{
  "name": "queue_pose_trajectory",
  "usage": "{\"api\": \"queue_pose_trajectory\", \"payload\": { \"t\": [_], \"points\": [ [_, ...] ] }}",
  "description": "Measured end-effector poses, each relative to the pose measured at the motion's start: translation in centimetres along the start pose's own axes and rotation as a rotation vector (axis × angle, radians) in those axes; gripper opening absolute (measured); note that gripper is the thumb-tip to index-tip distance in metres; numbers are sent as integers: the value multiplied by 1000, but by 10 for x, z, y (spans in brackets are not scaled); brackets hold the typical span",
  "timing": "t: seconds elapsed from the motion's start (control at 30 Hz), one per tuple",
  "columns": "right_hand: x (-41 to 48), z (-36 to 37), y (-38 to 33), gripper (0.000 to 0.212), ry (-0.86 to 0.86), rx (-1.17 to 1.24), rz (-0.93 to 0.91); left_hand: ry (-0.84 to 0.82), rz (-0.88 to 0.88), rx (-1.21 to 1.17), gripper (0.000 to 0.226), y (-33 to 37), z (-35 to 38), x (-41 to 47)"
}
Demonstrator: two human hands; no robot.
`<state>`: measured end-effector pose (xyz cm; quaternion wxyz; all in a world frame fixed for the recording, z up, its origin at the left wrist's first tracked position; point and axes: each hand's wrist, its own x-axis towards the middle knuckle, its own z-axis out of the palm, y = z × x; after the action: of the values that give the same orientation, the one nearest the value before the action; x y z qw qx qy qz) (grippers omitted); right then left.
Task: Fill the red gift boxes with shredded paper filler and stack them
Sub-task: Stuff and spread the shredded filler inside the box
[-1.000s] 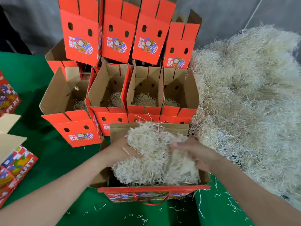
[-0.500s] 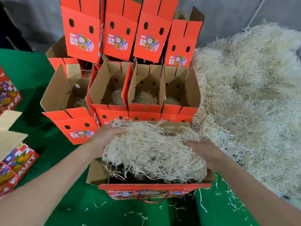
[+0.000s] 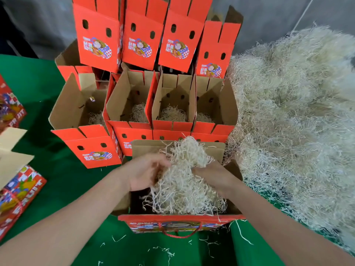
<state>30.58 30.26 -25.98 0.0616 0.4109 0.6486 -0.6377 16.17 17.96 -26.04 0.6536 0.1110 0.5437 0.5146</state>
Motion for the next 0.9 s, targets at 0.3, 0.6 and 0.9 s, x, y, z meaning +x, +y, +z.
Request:
{"api": "queue_pose_trajectory", "payload": {
  "t": [0.3, 0.6, 0.9],
  "points": [
    [-10, -54, 8, 91, 99, -92, 51, 588, 88, 452, 32, -6, -37, -16],
    [-7, -2, -7, 61, -239, -186, 75, 258, 173, 485, 39, -16, 7, -2],
    [-2, -45, 14, 76, 24, -212, 64, 424, 162, 548, 59, -7, -42, -25]
  ]
}}
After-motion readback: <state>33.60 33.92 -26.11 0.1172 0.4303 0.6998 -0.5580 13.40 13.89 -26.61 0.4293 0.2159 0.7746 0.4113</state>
